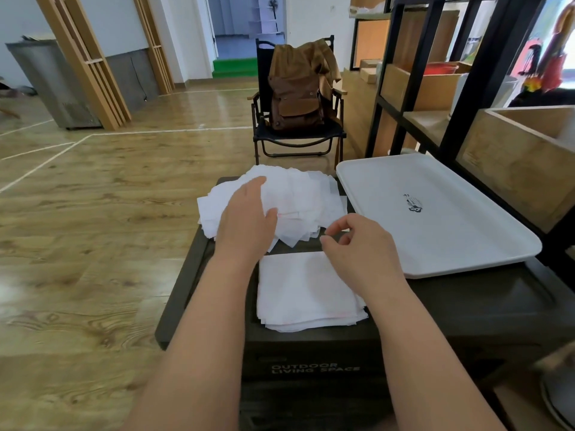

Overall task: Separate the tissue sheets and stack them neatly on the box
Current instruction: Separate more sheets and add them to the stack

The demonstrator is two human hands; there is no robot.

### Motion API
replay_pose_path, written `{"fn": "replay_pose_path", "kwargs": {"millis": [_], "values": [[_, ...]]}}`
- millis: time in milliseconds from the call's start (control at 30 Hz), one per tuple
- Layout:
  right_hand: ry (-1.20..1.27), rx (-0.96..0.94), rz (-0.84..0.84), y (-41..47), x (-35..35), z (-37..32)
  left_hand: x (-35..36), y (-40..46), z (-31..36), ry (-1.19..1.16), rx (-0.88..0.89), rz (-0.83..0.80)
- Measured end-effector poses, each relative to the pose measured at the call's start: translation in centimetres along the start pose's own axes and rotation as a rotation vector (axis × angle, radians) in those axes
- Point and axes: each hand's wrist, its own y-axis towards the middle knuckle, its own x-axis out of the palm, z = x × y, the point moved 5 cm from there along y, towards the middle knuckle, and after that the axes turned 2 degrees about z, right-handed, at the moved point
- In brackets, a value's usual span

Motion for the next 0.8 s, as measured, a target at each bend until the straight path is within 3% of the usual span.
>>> {"fn": "replay_pose_path", "kwargs": {"millis": [100, 200, 633, 800], "values": [[0.015, -0.008, -0.023, -0.2, 0.4, -0.1, 1.9, 0.2, 0.1, 0.053, 0.036, -0.142], [0.025, -0.005, -0.018, 0.0, 0.3, 0.1, 2.3, -0.1, -0.3, 0.032, 0.033, -0.154], [0.029, -0.008, -0.016, 0.3, 0.4, 0.4, 0.7, -0.2, -0.2, 0.047, 0.039, 0.077], [0.049, -0.026, 0.013, 0.3, 0.3, 0.4, -0.9, -0.3, -0.1, -0.116, -0.014, 0.207]]}}
